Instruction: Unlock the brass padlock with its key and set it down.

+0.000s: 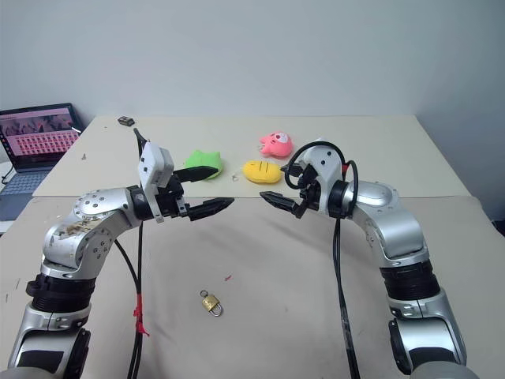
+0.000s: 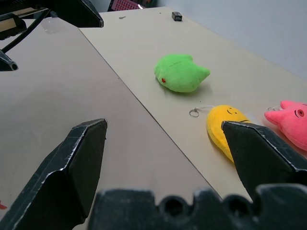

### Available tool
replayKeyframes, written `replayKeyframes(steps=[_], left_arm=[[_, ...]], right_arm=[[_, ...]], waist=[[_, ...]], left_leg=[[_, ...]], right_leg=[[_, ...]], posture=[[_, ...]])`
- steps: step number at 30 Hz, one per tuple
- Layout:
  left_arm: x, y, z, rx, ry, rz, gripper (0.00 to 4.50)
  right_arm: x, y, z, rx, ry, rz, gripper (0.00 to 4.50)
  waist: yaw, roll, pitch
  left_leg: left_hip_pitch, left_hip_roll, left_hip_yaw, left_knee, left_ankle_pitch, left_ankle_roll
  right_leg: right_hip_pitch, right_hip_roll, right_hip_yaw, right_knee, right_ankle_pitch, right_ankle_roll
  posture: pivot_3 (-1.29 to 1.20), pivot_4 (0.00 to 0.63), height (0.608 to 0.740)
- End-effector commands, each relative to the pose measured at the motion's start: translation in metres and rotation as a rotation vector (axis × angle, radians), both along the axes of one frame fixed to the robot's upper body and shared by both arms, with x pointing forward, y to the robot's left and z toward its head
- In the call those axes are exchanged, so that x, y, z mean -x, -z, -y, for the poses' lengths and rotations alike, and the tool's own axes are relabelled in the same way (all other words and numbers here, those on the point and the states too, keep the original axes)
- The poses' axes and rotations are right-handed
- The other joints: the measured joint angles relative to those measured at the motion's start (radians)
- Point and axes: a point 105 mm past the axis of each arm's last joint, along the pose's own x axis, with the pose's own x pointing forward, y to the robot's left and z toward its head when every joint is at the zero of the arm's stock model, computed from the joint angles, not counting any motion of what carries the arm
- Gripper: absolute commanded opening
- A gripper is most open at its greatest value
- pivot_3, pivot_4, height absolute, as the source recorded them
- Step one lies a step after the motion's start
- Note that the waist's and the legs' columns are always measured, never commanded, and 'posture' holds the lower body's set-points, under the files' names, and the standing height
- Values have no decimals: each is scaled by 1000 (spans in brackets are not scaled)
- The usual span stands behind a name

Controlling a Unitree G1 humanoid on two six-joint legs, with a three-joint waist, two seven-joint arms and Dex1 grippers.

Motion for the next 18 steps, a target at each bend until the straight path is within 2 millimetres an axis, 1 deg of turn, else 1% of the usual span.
replayKeyframes(steps=[1,4,5,7,9,12,18], left_arm=[[12,-7,1,-25,96,37,4453],[41,7,3,-110,267,21,4453],[46,11,3,-130,295,15,4453],[53,18,2,-171,342,5,4453],[59,30,-2,-253,397,7,4453],[63,42,-4,-307,448,-1,4453],[80,83,5,-478,661,60,4453]], right_arm=[[9,-16,3,16,-42,31,4500],[32,-8,5,47,-160,-65,4500],[37,-7,4,51,-184,-85,4500],[44,-5,5,63,-211,-112,4500],[50,0,5,74,-231,-139,4500],[54,4,6,82,-237,-156,4500],[59,13,16,76,-178,-165,4500]], waist=[[0,0,0],[0,1,0],[0,1,0],[1,1,0],[1,1,0],[1,1,0],[4,1,0]], left_leg=[[0,0,0,0,0,0],[-1,0,0,-1,0,0],[0,0,0,-1,0,0],[-1,0,0,-1,-1,1],[-1,0,0,-1,-1,1],[2,0,0,-1,-1,1],[2,0,1,-1,0,0]], right_leg=[[0,0,0,0,0,0],[-1,0,0,0,0,0],[0,0,0,0,0,0],[0,0,-1,-2,0,0],[0,0,-1,-2,0,0],[1,0,0,-9,0,0],[2,0,0,-8,0,0]], posture=[[0,150,657],[0,150,657],[0,150,657],[0,150,657],[0,150,657],[0,150,657],[0,150,657]])
